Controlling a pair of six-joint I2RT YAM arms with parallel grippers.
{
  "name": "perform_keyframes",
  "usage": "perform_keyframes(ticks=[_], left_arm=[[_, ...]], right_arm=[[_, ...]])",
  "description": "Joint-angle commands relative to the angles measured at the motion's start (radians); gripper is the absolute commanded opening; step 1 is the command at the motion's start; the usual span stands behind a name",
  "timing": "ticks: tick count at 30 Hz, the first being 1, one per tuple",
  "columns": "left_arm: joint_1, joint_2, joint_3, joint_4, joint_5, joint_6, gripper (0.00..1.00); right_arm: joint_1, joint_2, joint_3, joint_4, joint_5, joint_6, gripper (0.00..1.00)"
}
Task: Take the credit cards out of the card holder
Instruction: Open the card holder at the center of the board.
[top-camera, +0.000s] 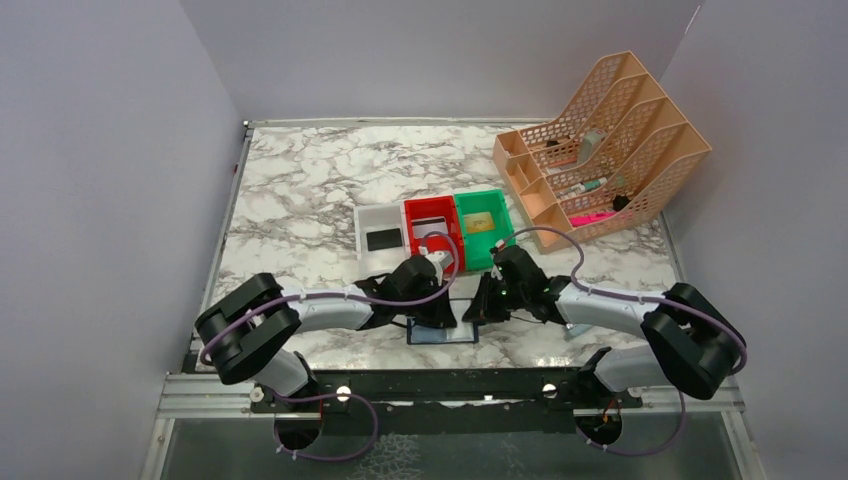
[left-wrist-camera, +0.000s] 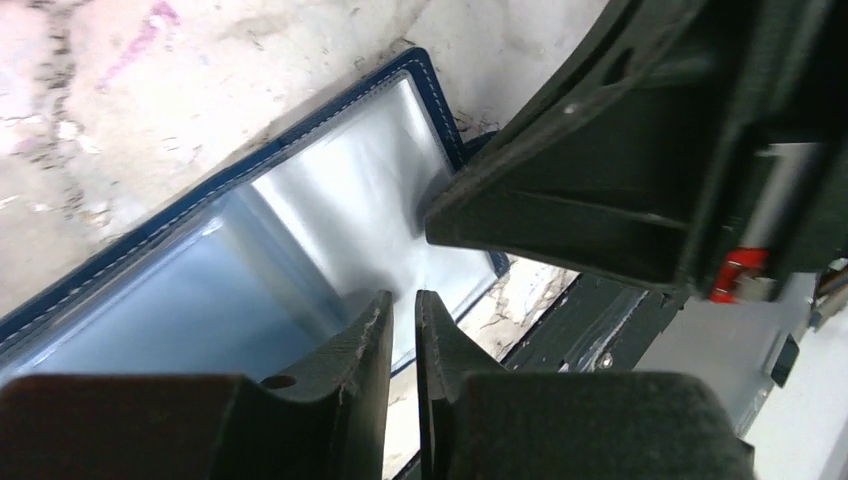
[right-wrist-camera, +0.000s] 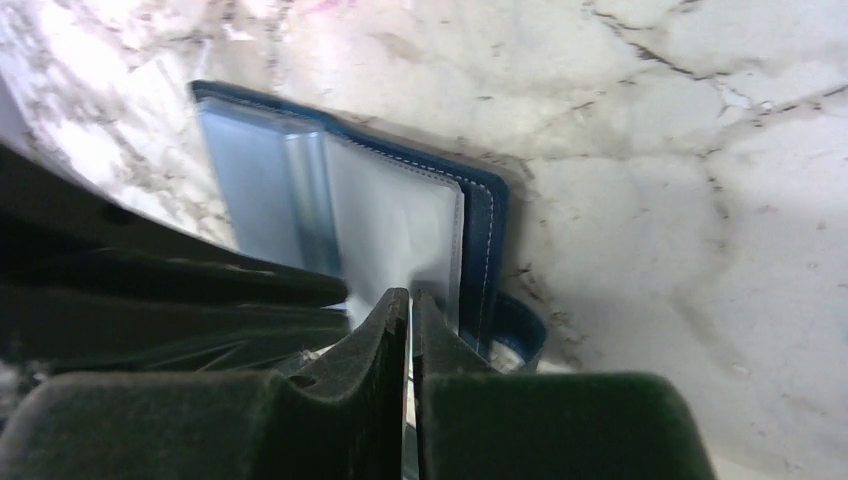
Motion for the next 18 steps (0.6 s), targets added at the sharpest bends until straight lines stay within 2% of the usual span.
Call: perform_keyframes(ticks=[1,7,18], left_arm=[[-0.005,-0.089,0.06,-0.16,-0.123,0.071,0.22],[-0.004,-0.219,0.084,-0.332,-0.292,0.116,0.5],[-0.001,-0.177,0.093,-0.403,-0.305,0.063,0.57]], right_arm=[[-0.001,0.068,0.003,-0.032,0.013,-0.034,0.09],[-0.001,0.078,-0.036,0.003,0.007,-0.039,0.1],[-0.001,0.089,-0.025,0.004,0.003,-0.037,0.11]])
